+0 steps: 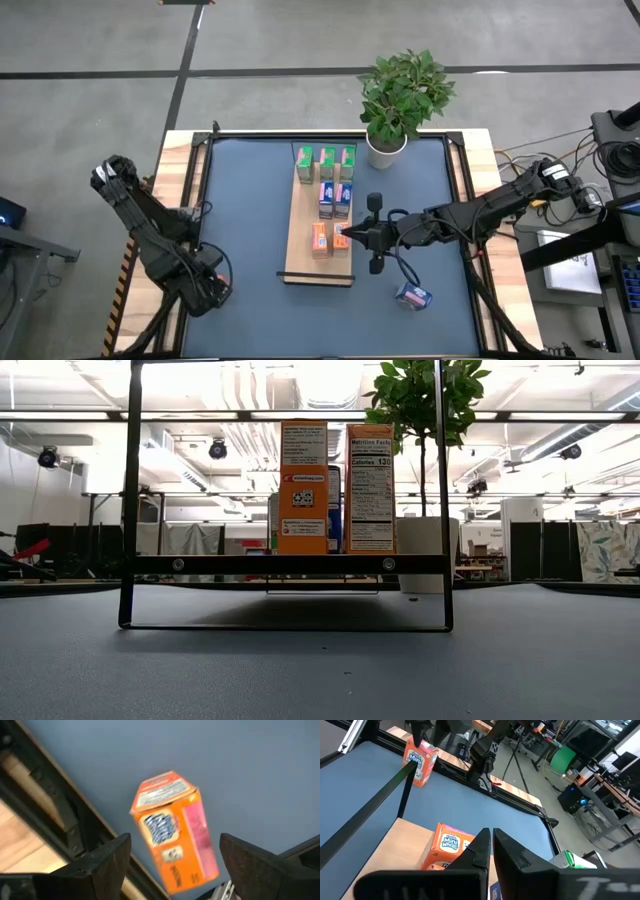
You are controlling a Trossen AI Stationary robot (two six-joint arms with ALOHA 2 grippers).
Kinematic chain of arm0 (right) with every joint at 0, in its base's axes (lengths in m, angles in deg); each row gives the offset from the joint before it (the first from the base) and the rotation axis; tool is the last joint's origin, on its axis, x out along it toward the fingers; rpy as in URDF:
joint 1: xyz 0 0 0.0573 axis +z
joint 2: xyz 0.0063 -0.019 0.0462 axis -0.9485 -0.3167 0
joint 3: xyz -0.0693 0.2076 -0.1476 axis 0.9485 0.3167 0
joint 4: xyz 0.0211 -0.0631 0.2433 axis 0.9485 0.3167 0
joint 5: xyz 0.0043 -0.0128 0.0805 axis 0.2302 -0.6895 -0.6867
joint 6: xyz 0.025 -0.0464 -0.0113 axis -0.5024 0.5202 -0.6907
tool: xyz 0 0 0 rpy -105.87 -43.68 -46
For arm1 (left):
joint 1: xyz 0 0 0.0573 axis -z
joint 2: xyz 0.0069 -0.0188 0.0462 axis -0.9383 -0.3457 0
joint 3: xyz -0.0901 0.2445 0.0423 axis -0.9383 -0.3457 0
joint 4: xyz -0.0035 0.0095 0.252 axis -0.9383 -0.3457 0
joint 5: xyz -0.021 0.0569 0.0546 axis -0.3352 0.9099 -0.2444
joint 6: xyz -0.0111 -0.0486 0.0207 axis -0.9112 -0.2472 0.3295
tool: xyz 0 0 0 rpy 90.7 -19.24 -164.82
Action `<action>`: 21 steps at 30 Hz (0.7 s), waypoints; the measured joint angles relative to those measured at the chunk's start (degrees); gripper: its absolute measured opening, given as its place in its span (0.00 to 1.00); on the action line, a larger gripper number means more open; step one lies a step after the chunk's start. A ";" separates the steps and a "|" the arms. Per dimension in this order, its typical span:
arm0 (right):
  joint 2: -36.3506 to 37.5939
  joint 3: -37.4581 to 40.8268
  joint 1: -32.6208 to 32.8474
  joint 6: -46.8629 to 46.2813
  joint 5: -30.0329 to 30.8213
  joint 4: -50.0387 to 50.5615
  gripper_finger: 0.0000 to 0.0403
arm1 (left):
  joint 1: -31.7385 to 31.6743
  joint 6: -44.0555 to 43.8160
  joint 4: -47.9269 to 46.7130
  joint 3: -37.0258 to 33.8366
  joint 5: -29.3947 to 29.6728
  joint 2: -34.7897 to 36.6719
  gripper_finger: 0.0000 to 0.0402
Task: Stack cereal on shelf
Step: Put the orange cereal box on the shelf aligned with the other orange cereal box
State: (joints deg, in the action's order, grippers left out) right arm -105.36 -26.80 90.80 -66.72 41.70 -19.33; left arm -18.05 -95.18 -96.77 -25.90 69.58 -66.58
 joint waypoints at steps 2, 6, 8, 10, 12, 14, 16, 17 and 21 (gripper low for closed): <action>0.00 0.00 0.00 -0.01 0.00 0.00 0.03 | 0.00 0.34 1.32 -1.07 0.47 -0.01 0.71; -0.02 0.00 0.00 -0.79 -0.04 0.00 0.03 | 0.02 1.14 1.77 -1.60 0.20 -1.47 0.68; -0.02 0.00 0.12 -0.91 -0.01 0.00 0.03 | 0.02 2.15 1.95 -1.58 0.04 -2.37 0.65; -0.04 0.01 0.30 -0.96 -0.03 0.00 0.03 | 0.00 3.62 2.08 -1.37 -0.05 -3.22 0.61; -0.04 0.07 0.62 -1.41 -0.03 0.02 0.03 | -0.02 4.63 2.06 -0.90 -0.42 -3.85 0.57; -0.04 0.07 0.87 -1.57 -0.02 0.02 0.03 | -0.02 5.17 2.05 -0.64 -0.46 -4.32 0.52; -0.04 0.07 1.18 -1.55 -0.02 0.02 0.03 | 0.00 5.43 2.07 -0.55 -0.46 -4.50 0.48; -0.06 0.07 1.32 -1.55 -0.02 0.02 0.03 | 0.00 5.45 2.09 -0.54 -0.46 -4.54 0.46; -0.07 0.07 1.79 -1.58 -0.02 0.02 0.03 | 0.00 5.93 2.04 -0.48 -0.46 -4.52 0.39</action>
State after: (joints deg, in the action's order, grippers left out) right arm -105.42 -26.73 92.60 -68.30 41.68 -19.31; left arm -18.05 -89.24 -94.73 -26.38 69.13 -71.10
